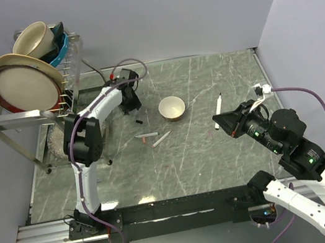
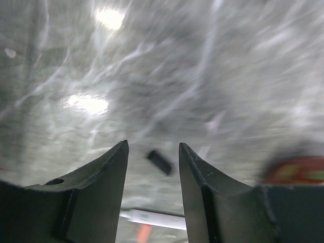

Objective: Insert the pens into the pen caps

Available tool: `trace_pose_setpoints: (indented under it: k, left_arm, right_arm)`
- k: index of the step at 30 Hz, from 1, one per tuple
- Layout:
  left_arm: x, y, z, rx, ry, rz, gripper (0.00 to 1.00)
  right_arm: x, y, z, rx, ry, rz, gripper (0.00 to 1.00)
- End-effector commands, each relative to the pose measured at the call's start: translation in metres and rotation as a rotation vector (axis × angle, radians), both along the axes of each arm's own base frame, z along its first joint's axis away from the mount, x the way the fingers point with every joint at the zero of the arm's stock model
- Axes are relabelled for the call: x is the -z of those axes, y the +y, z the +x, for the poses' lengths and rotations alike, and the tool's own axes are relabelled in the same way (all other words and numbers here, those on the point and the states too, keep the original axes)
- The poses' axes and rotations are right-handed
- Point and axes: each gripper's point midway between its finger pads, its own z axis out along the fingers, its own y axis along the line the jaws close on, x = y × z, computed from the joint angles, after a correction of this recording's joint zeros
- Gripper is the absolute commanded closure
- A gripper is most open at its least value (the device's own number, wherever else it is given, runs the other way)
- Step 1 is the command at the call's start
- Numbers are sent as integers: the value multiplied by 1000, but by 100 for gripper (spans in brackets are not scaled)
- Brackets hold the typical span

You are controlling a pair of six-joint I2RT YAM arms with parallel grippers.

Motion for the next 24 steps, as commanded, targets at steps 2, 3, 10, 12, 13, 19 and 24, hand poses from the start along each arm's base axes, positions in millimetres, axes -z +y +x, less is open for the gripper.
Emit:
trace_pose_setpoints:
  k: [2,3,10,12,13,19,24]
  left_arm:
    - [-23,-17,1,-142,9,-129,51]
    - [-21,-16,1,-172,11,-127,52]
    - [8,-8,-11,-258,121,-74,60]
    - [16,-9,-15,-265,136,-81,60]
    - [16,-9,-15,-268,130,-89,60]
    - [23,-9,-20,-280,145,-93,57]
    - [33,-15,-26,-272,174,-116,57]
  right_arm:
    - [-24,-2,-1,5,-65,33,100]
    - [-24,-2,-1,5,-65,34,100]
    - [-23,-7,-4,18,-75,29,100]
    - [-23,-8,-5,19,-78,25,100]
    - [-23,-9,-5,21,-78,21,100]
    - [-23,-15,-5,47,-85,14,100]
    - [-25,-16,-7,46,-92,15,100]
